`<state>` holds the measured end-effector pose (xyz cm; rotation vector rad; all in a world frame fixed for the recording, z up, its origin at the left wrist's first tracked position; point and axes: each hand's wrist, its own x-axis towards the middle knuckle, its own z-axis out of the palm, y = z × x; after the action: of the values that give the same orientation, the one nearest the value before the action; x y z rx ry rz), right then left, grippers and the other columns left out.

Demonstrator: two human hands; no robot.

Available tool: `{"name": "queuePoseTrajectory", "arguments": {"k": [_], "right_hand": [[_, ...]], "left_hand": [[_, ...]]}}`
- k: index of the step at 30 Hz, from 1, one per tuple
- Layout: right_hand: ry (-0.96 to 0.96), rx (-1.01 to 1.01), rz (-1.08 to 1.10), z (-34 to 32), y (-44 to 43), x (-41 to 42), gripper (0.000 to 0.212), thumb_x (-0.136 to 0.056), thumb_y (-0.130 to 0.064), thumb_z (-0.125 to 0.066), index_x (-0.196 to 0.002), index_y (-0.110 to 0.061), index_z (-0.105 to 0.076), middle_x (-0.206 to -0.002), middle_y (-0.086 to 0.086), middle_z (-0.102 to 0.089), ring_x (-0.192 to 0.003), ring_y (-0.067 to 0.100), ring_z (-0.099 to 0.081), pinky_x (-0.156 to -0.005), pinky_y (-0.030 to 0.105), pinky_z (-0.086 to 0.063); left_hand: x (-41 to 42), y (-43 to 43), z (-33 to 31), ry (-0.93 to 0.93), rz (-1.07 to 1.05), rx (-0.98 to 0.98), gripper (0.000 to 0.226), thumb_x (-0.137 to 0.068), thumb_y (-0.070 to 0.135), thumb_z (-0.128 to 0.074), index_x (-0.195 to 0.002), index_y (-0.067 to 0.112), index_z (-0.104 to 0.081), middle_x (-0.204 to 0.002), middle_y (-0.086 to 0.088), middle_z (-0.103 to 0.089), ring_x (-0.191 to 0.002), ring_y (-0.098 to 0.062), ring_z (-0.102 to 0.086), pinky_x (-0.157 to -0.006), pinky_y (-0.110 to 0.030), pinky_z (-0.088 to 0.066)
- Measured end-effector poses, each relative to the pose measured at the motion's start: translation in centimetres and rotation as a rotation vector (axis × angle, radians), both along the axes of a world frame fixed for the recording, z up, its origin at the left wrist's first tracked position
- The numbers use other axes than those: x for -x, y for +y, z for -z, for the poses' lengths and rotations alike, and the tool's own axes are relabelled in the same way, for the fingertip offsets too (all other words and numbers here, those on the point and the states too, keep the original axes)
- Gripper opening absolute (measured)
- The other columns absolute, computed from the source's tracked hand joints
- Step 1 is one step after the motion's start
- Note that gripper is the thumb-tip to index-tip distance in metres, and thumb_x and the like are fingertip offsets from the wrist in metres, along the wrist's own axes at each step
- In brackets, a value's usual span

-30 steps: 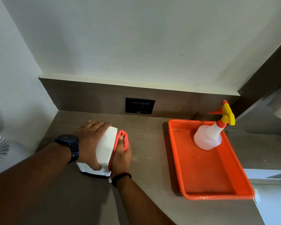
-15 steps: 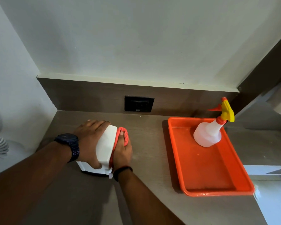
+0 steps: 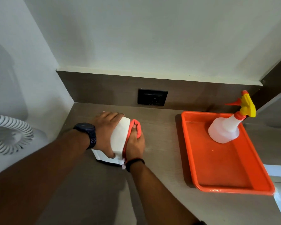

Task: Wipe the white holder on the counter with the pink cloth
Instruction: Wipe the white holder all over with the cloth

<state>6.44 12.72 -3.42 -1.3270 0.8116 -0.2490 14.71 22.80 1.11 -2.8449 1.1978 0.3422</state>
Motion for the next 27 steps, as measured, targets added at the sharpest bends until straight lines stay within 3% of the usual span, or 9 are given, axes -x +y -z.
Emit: {"name": "queuePoseTrajectory", "arguments": {"k": [4, 7, 10, 12, 15, 20, 22, 24, 27], "right_hand": [[-0.018, -0.043, 0.019, 0.1, 2.0, 2.6, 0.042, -0.081, -0.065, -0.041, -0.114, -0.047, -0.061, -0.122, -0.006, -0.067, -0.116, 0.019, -0.061, -0.103, 0.050, -0.050], [-0.081, 0.017, 0.031, -1.4, 1.4, 1.7, 0.012, -0.082, -0.060, -0.048, -0.089, -0.062, -0.057, -0.106, -0.022, -0.063, -0.108, 0.011, -0.061, -0.101, 0.039, -0.049], [-0.073, 0.097, -0.010, -1.7, -0.4, -0.7, 0.013, -0.095, -0.042, -0.053, -0.098, -0.043, -0.065, -0.107, -0.009, -0.068, -0.113, 0.021, -0.061, -0.102, 0.035, -0.044], [0.016, 0.069, -0.026, -1.2, -1.1, -1.6, 0.030, -0.097, -0.042, -0.049, -0.116, -0.028, -0.069, -0.121, 0.005, -0.071, -0.119, 0.027, -0.061, -0.107, 0.040, -0.044], [0.102, 0.001, -0.039, -0.6, -0.5, -0.2, 0.039, -0.096, -0.048, -0.044, -0.122, -0.029, -0.066, -0.124, 0.005, -0.070, -0.117, 0.028, -0.062, -0.107, 0.047, -0.047], [0.093, -0.174, -0.030, -0.8, 0.2, 3.8, 0.027, -0.093, -0.043, -0.053, -0.104, -0.029, -0.072, -0.100, -0.002, -0.078, -0.095, 0.018, -0.073, -0.086, 0.041, -0.059], [0.056, -0.276, -0.020, -1.4, -0.8, 4.6, 0.021, -0.094, -0.034, -0.057, -0.095, -0.023, -0.075, -0.087, -0.002, -0.080, -0.081, 0.014, -0.076, -0.070, 0.030, -0.061], [-0.009, -0.356, -0.016, -2.5, -2.2, 4.9, 0.020, -0.095, -0.030, -0.060, -0.089, -0.018, -0.075, -0.074, -0.002, -0.078, -0.068, 0.010, -0.075, -0.058, 0.023, -0.058], [-0.096, -0.284, 0.078, -4.3, -6.6, 5.3, 0.022, -0.095, -0.024, -0.060, -0.081, -0.015, -0.073, -0.065, -0.002, -0.070, -0.058, 0.008, -0.065, -0.055, 0.022, -0.055]], "left_hand": [[0.0, 0.0, -0.2, 0.005, 0.010, 0.003, 0.134, -0.027, 0.071, -0.070, -0.139, 0.022, -0.015, -0.140, -0.001, -0.037, -0.123, -0.023, -0.035, -0.106, -0.042, -0.031], [-0.1, 0.2, 0.0, -0.008, 0.025, 0.031, 0.130, -0.027, 0.074, -0.068, -0.137, 0.023, -0.019, -0.137, 0.000, -0.040, -0.121, -0.022, -0.038, -0.106, -0.043, -0.032], [-0.2, 0.2, 0.1, -0.014, 0.006, 0.032, 0.130, -0.022, 0.073, -0.066, -0.134, 0.024, -0.022, -0.132, 0.001, -0.043, -0.115, -0.021, -0.039, -0.100, -0.038, -0.035], [-0.3, 0.2, 0.1, -0.004, -0.012, 0.025, 0.133, -0.020, 0.072, -0.065, -0.136, 0.025, -0.018, -0.137, 0.000, -0.040, -0.119, -0.022, -0.036, -0.101, -0.039, -0.034], [-0.2, 0.2, 0.3, 0.001, -0.022, 0.007, 0.137, -0.019, 0.074, -0.062, -0.138, 0.026, -0.012, -0.143, -0.002, -0.036, -0.125, -0.024, -0.033, -0.106, -0.042, -0.032], [-0.2, -0.1, -0.3, 0.033, -0.016, -0.006, 0.141, -0.019, 0.076, -0.064, -0.139, 0.025, -0.012, -0.143, -0.003, -0.035, -0.127, -0.024, -0.032, -0.110, -0.042, -0.027], [-0.1, -0.3, -0.5, 0.043, -0.025, -0.012, 0.145, -0.018, 0.078, -0.065, -0.141, 0.022, -0.012, -0.145, -0.004, -0.033, -0.130, -0.025, -0.030, -0.113, -0.043, -0.022], [0.0, -0.2, -0.7, 0.069, -0.047, -0.040, 0.152, -0.018, 0.079, -0.067, -0.144, 0.020, -0.007, -0.150, -0.006, -0.026, -0.136, -0.026, -0.021, -0.115, -0.044, -0.016], [0.5, -0.8, -1.9, 0.167, -0.084, -0.093, 0.164, -0.013, 0.083, -0.069, -0.145, 0.022, 0.006, -0.157, -0.004, -0.006, -0.142, -0.023, -0.002, -0.116, -0.047, -0.008]]}}
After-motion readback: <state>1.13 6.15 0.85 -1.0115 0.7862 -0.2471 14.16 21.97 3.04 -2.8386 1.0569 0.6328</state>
